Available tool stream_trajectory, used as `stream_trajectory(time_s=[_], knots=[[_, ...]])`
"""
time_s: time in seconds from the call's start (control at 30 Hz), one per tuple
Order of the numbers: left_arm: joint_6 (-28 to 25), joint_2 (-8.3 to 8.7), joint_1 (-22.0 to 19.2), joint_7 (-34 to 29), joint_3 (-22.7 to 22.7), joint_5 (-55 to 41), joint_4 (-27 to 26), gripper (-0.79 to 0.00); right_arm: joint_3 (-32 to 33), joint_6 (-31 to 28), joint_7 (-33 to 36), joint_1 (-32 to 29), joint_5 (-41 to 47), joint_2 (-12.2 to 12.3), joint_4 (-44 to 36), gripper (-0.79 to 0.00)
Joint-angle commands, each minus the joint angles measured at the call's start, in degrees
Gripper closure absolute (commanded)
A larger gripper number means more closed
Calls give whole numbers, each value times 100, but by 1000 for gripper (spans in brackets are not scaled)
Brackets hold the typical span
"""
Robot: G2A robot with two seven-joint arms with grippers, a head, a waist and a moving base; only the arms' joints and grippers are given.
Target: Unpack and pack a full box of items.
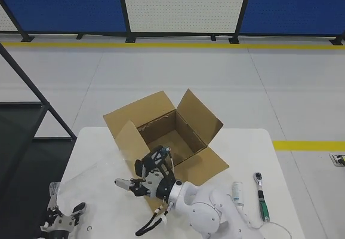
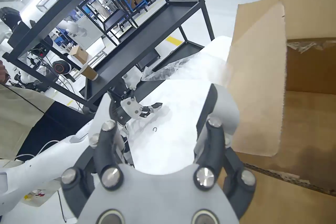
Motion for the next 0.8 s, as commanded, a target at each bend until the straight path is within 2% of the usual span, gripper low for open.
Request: stream_trajectory(time_s=[0.0,0.1,0.13,0.17,0.2,0.23,0.27,0.53,0.77], knots=[[-4,-5,1,-15,21,23,-31,-785,-170,150,-202,59,16,-67,217,0],[11,-12,-12,-34,60,59,-80,-785,-429,267,-410,118,104,-171,481,0],[10,-14,-14,-35,71,74,-97,-785,-513,266,-442,140,141,-204,552,-25],[17,-17,-18,-40,88,86,-119,-785,-583,245,-455,163,191,-234,615,-148],[26,-19,-21,-47,102,101,-140,-785,-644,243,-449,194,207,-261,674,-314],[34,-20,-24,-51,113,118,-157,-785,-699,245,-380,237,203,-282,724,-526],[42,-22,-27,-53,122,131,-172,-785,-744,266,-258,308,129,-297,752,-785],[90,-30,-62,-59,155,227,-177,-785,-760,299,-204,343,28,-302,757,-785],[86,-35,-39,-56,79,144,-90,-785,-731,308,-676,355,651,-450,1391,-785]])
